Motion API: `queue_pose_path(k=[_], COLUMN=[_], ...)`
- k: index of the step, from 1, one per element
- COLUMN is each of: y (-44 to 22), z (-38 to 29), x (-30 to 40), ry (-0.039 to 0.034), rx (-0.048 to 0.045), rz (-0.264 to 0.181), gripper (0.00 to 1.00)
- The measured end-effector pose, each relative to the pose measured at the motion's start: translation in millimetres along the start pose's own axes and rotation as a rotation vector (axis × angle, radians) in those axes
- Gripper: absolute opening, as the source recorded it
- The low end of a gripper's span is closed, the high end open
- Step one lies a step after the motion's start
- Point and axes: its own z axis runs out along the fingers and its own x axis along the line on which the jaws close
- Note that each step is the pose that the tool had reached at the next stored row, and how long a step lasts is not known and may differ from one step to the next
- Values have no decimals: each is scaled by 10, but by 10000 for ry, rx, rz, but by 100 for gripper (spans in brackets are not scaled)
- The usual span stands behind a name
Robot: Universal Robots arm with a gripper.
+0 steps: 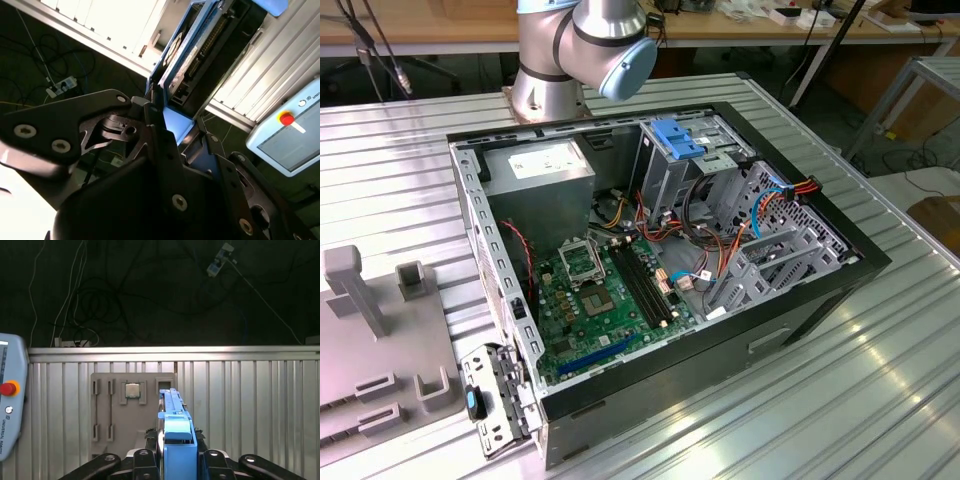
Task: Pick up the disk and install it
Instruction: 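Pick up the disk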
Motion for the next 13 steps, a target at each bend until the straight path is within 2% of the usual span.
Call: queue_pose_path(k=[10,13], y=[1,1], z=[-223,-314], x=[-1,-2], ry=[0,0], rx=[-6,-11], rz=[0,0], gripper=[37,37])
